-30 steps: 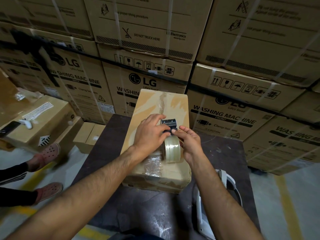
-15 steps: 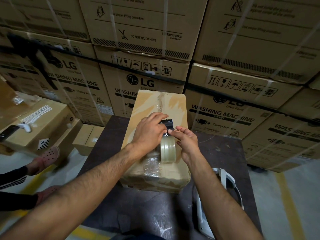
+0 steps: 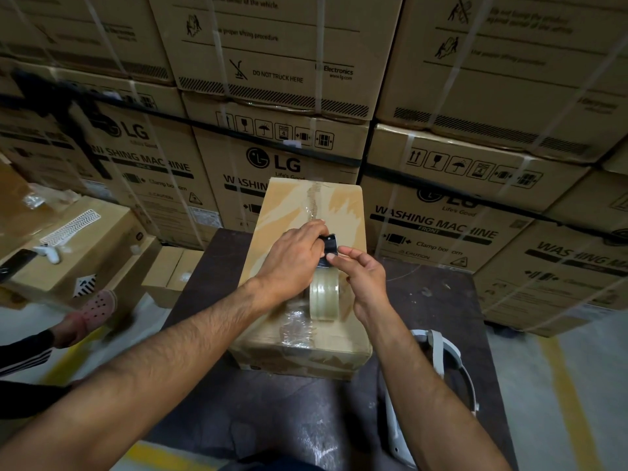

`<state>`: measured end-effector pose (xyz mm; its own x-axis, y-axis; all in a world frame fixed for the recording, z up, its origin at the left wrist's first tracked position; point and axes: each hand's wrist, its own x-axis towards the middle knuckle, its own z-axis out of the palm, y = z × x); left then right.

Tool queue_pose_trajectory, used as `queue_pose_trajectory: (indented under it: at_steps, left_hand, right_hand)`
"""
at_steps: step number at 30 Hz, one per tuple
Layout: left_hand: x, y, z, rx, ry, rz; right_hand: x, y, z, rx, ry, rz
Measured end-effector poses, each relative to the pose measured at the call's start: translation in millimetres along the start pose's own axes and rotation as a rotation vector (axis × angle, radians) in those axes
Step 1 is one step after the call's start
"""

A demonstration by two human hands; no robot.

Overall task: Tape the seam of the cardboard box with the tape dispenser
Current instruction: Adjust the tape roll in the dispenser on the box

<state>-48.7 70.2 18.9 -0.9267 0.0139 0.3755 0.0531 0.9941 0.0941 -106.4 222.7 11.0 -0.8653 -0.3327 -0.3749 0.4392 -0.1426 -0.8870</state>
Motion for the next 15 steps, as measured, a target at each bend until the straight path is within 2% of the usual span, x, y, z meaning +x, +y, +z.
queue_pose_trajectory:
  at_steps: [15]
  left_hand:
    - [-1.3, 20.9, -11.9, -0.077, -0.06, -0.076]
  right_hand:
    - [-1.1, 10.4, -10.0, -0.121, -0.002, -0.086]
